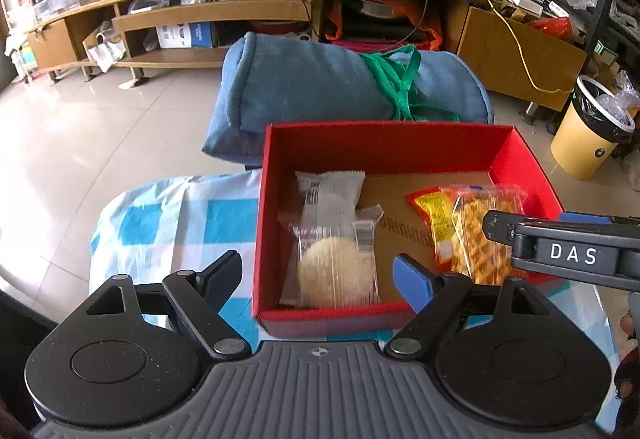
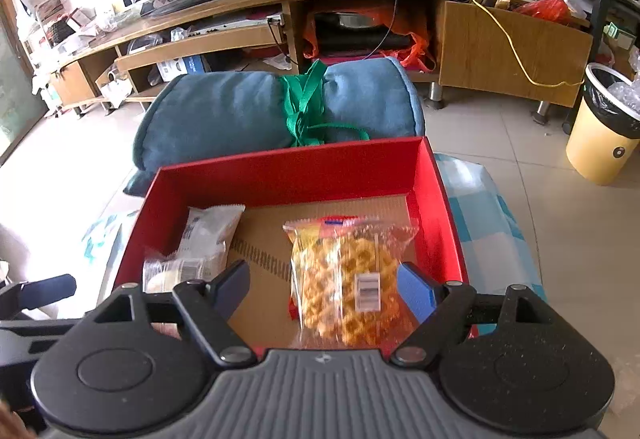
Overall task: Organize snacks
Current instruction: 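Open both tools to release the cake pack and waffle bag into the box, then move both tools back over the loose snacks on the tablecloth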
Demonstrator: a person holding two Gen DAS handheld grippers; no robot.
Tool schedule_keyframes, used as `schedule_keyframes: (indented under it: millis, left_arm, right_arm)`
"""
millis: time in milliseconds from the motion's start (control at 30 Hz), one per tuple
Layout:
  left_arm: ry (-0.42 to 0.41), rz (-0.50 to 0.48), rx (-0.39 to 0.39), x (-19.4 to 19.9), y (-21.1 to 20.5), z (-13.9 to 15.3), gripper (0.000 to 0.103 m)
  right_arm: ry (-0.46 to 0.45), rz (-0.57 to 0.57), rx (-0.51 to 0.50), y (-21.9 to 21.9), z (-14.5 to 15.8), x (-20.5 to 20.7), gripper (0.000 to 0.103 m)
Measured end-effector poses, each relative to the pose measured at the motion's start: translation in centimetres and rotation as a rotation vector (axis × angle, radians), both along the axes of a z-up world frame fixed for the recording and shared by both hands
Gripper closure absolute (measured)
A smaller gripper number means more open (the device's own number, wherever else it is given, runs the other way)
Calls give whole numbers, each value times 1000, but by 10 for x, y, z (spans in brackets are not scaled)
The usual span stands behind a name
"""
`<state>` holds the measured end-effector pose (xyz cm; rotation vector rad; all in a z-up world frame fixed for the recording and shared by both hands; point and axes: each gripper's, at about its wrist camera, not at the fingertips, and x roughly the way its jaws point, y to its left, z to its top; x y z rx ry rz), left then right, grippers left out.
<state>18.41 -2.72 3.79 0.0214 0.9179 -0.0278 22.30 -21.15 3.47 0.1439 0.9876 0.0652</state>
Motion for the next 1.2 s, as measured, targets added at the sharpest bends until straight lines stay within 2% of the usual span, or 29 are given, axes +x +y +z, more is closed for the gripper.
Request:
schedule_keyframes:
  millis: [433,633,800,933,1033,1200]
  left_arm:
    - [70,-11,17,-34,13,-17,16]
    - [142,1,-24,-53,22,-29,16]
    - [212,43,-96,-68,33,-40,16]
    - [264,86,-121,-69,35,-52,16]
    - [308,140,-180,-65,37,-61,16]
    - [300,256,-210,-60,37,-67,16]
  right_arm:
    - [46,31,-23,-3,-9,-33,24]
    - [56,60,-28,2,-11,-43,24]
    - [61,82,-28,5,-11,-47,24]
    - [73,110,-30,9,-13,-51,24]
    - [84,113,-25,8,-15,-52,24]
    - [85,108,-7,6,-13,-53,24]
